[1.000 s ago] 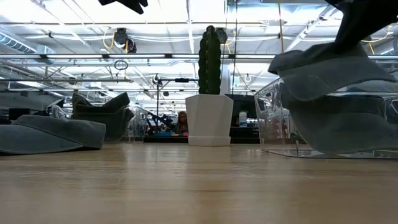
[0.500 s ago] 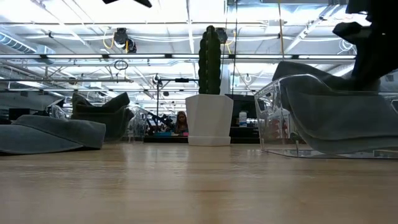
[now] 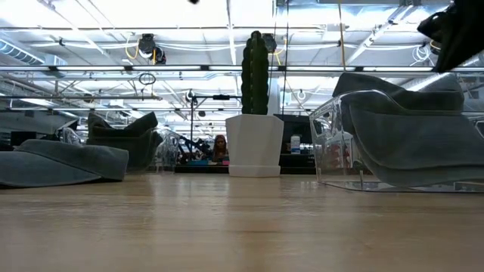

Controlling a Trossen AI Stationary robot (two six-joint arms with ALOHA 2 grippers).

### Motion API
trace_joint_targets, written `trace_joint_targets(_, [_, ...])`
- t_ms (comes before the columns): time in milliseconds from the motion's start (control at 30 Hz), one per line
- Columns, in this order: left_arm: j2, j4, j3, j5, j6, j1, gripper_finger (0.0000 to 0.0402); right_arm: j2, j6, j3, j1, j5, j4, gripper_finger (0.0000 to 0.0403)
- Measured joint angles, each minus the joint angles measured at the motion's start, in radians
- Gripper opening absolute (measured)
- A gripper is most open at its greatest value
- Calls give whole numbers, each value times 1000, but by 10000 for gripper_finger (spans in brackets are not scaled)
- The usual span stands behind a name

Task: Pick & Place hat
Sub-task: Put the right gray cap into the bottom transparent bin

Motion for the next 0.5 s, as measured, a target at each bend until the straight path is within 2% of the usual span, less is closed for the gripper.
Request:
trace_joint_targets(100, [49, 137, 0, 19, -13, -5, 136, -85, 52, 1, 0, 13, 29, 29])
trace_joint_targets(267, [154, 358, 0, 23, -36, -7, 136, -176, 154, 2, -4, 116, 35, 10])
trace_joint_targets(367, [209, 463, 0, 83, 9, 3, 136, -179, 214, 2, -34, 165, 45, 2])
trace_joint_targets(500, [228, 459, 0, 162, 78, 33, 136, -118, 222, 2, -111, 148, 56, 3])
